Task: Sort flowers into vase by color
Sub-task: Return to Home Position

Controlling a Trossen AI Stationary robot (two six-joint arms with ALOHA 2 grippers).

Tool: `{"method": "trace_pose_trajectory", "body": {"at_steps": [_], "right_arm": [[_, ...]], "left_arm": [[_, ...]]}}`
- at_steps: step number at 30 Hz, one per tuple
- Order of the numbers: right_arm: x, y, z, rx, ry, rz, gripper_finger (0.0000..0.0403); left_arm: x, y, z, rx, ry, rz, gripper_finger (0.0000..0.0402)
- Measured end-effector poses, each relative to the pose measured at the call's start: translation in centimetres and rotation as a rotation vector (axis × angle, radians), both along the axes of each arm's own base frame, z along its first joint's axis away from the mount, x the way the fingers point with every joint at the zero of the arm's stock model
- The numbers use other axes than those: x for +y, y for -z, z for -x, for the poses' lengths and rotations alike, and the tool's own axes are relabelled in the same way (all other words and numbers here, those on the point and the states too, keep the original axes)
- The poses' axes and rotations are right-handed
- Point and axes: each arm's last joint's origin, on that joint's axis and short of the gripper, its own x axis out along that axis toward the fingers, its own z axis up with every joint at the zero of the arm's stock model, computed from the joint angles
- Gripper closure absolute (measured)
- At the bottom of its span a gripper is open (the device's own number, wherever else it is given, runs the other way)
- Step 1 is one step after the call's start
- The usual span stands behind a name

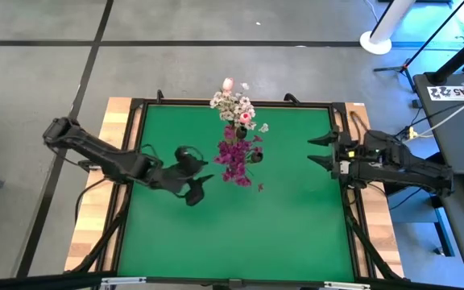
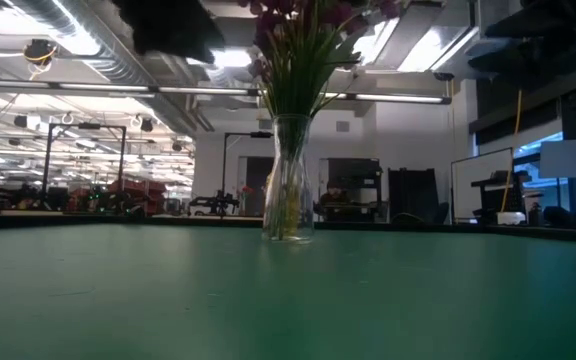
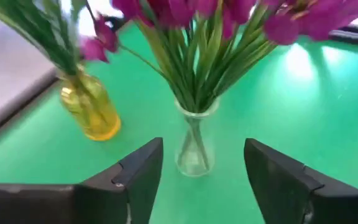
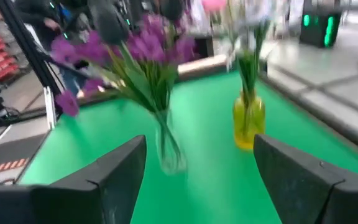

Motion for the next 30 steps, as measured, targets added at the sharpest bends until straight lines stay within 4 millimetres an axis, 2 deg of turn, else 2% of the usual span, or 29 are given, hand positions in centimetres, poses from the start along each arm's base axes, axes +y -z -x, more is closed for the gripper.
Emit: {"method": "trace_pose_trajectory", "body": {"at_steps": [4, 7, 9, 10, 13, 15, 18, 22, 23, 27, 30], "right_arm": [[0.3, -1.3, 0.9, -0.146, -0.039, 0.094, 0.0107], [0.6, -1.9, 2.6, -0.258, -0.055, 0.164, 0.0115], [0.9, -1.8, 3.9, -0.301, -0.037, 0.192, 0.0131], [0.8, -1.6, 4.0, -0.305, -0.022, 0.195, 0.0143], [0.7, -1.2, 3.6, -0.286, -0.019, 0.175, 0.0187], [0.6, -1.2, 2.7, -0.343, -0.036, 0.181, 0.0224], [0.5, 1.3, 1.8, -0.278, -0.069, 0.147, 0.0287], [0.3, 2.9, 1.2, -0.245, -0.042, 0.112, 0.0378], [0.3, 3.4, 1.0, -0.220, -0.037, 0.105, 0.0390], [0.2, 3.4, 1.1, -0.200, -0.005, 0.091, 0.0383], [0.1, 3.6, 1.4, -0.125, 0.040, 0.081, 0.0393]], "left_arm": [[-1.3, -2.0, 2.8, -0.091, -0.008, -0.086, 0.0217], [-1.6, -2.1, 5.3, -0.149, -0.015, -0.119, 0.0257], [-1.4, -1.4, 6.9, -0.194, -0.029, -0.125, 0.0289], [-1.2, -0.8, 7.6, -0.220, -0.033, -0.117, 0.0305], [-0.3, 1.3, 9.2, -0.301, -0.027, -0.085, 0.0358], [0.3, 2.7, 9.9, -0.376, -0.006, -0.061, 0.0388], [1.0, 4.4, 11.0, -0.518, 0.058, -0.030, 0.0397], [2.2, 6.5, 12.4, -0.650, 0.100, -0.037, 0.0400], [2.5, 7.1, 12.7, -0.663, 0.102, -0.040, 0.0400], [3.3, 8.4, 13.3, -0.685, 0.117, -0.039, 0.0401], [3.5, 8.6, 13.2, -0.669, 0.128, -0.038, 0.0401]]}}
